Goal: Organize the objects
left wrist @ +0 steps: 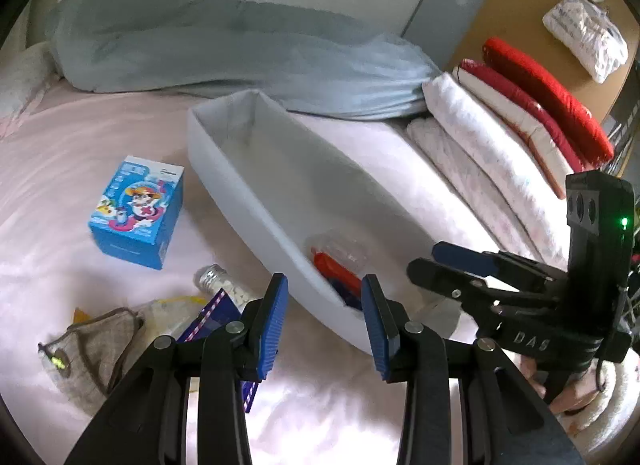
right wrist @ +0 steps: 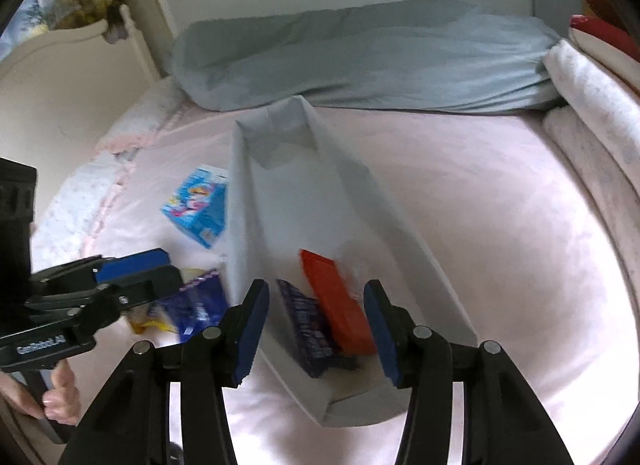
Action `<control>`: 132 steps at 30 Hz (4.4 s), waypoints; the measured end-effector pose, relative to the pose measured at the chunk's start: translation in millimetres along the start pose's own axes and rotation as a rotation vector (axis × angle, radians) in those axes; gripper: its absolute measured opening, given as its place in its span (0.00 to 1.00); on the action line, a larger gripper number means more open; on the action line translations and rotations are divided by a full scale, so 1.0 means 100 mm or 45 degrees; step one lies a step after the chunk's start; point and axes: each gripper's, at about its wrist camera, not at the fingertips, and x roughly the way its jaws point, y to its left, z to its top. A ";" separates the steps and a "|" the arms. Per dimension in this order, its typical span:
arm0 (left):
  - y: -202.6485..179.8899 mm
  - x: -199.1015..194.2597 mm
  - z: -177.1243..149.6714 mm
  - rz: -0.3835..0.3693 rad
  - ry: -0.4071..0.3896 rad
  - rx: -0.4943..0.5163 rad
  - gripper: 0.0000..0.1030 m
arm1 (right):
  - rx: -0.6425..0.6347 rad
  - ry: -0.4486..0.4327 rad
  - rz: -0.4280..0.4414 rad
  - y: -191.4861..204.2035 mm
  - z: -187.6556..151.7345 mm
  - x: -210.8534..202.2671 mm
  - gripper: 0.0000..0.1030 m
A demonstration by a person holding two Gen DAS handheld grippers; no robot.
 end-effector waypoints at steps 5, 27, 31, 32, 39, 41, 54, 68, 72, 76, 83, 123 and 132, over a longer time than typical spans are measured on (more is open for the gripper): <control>0.04 -0.20 -0.10 0.036 -0.037 0.016 0.36 | -0.111 -0.038 0.067 0.32 -0.06 -0.04 0.46; 0.85 -0.59 -0.79 0.378 -0.071 -0.047 0.36 | -0.517 -0.058 0.160 1.37 -0.60 0.55 0.46; 0.96 -0.55 -0.97 0.415 -0.034 -0.051 0.36 | -0.652 -0.055 0.128 1.53 -0.79 0.73 0.46; 0.98 -0.54 -1.00 0.430 -0.028 -0.043 0.36 | -0.681 -0.046 0.126 1.56 -0.83 0.78 0.46; 1.06 -0.39 -1.19 0.550 0.011 0.022 0.36 | -0.649 0.077 0.083 1.48 -0.91 1.17 0.46; 1.11 -0.37 -1.22 0.557 0.003 -0.003 0.36 | -0.603 0.103 0.058 1.38 -0.88 1.26 0.46; 1.46 0.00 -1.38 0.534 0.087 -0.206 0.40 | -0.474 0.201 0.037 1.12 -1.00 1.54 0.92; 1.28 0.18 -1.47 0.615 0.060 -0.037 0.83 | -0.497 0.220 0.035 1.12 -1.06 1.53 1.00; 1.31 0.11 -1.46 0.645 0.029 -0.098 0.71 | -0.529 0.197 0.056 1.16 -1.08 1.48 0.89; 1.45 -0.06 -1.46 0.684 -0.021 -0.194 0.42 | -0.592 0.146 0.088 1.27 -1.11 1.40 0.62; 1.50 -0.07 -1.57 0.792 -0.025 -0.165 0.54 | -0.534 0.180 0.133 1.25 -1.09 1.47 0.75; 1.50 -0.20 -1.38 0.824 -0.044 -0.227 0.46 | -0.691 0.152 0.198 1.53 -1.01 1.40 0.34; 1.33 -0.42 -1.19 0.783 -0.164 -0.200 0.46 | -0.591 0.029 0.293 1.38 -0.81 0.97 0.28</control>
